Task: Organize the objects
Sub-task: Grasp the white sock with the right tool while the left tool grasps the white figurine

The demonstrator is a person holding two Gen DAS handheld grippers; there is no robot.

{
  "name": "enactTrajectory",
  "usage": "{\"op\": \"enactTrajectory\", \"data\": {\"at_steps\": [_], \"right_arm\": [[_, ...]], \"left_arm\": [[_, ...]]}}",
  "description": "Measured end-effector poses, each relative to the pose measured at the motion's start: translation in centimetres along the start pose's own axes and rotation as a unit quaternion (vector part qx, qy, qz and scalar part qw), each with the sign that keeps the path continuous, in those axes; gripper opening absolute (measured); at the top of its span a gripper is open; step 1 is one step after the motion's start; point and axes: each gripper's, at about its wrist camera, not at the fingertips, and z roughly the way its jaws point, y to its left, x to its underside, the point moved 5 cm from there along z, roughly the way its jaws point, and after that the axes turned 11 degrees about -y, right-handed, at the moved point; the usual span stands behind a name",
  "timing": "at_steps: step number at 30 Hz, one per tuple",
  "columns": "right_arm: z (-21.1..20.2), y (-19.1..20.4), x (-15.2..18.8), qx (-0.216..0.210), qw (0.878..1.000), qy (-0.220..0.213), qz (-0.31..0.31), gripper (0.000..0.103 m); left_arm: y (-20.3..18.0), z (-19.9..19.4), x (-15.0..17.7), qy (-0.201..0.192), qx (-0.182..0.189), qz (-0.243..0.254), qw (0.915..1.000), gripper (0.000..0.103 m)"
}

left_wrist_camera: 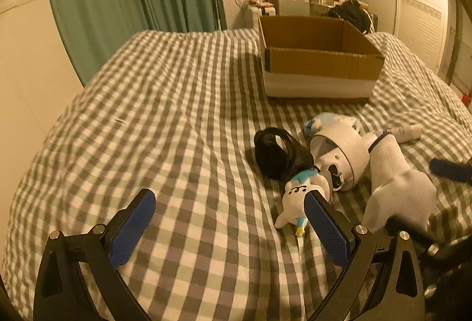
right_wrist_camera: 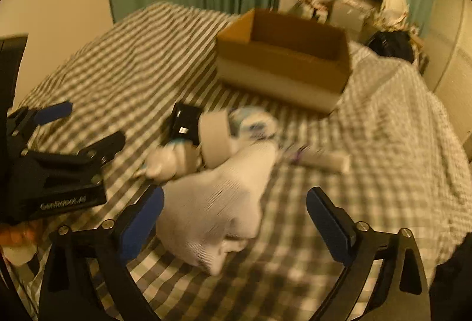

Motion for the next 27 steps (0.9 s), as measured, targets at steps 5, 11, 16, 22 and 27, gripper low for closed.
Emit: {"op": "enactTrajectory", "data": {"at_steps": [5,11,16,22,27], "right_arm": [[1.5,0.9,1.2,-0.059,0.998,0.022,0.007,0.061],[-1.3,-1.9,-0.6,-0.005,0.999,-0.046,0.013,0.054],[-2.6,-5.7,-1.8,0.038,0.997,-0.068,0.027,0.054],[-1.8,-7.0,-0.8,0.030,0.997,-0.062,0.047,0.054],[-1.8,-7.4,-0.9,0.023,0.997,-0.060,0.048,0.053]], "left_arm": [[-1.1,1.1,0.4,0.022,0.024,0.004,0.9994,0.103],[-3.3,2.5,0.5,0.046,0.048,0.012,0.9977,0.103],[-5.8,4.1,0.9,0.073,0.064,0.021,0.9951,0.102],[-7.8,6.0,2.3,0.109,0.082,0.043,0.9898,0.063],[-7.8,5.4,2.2,0.104,0.089,0.040,0.9898,0.060]]}}
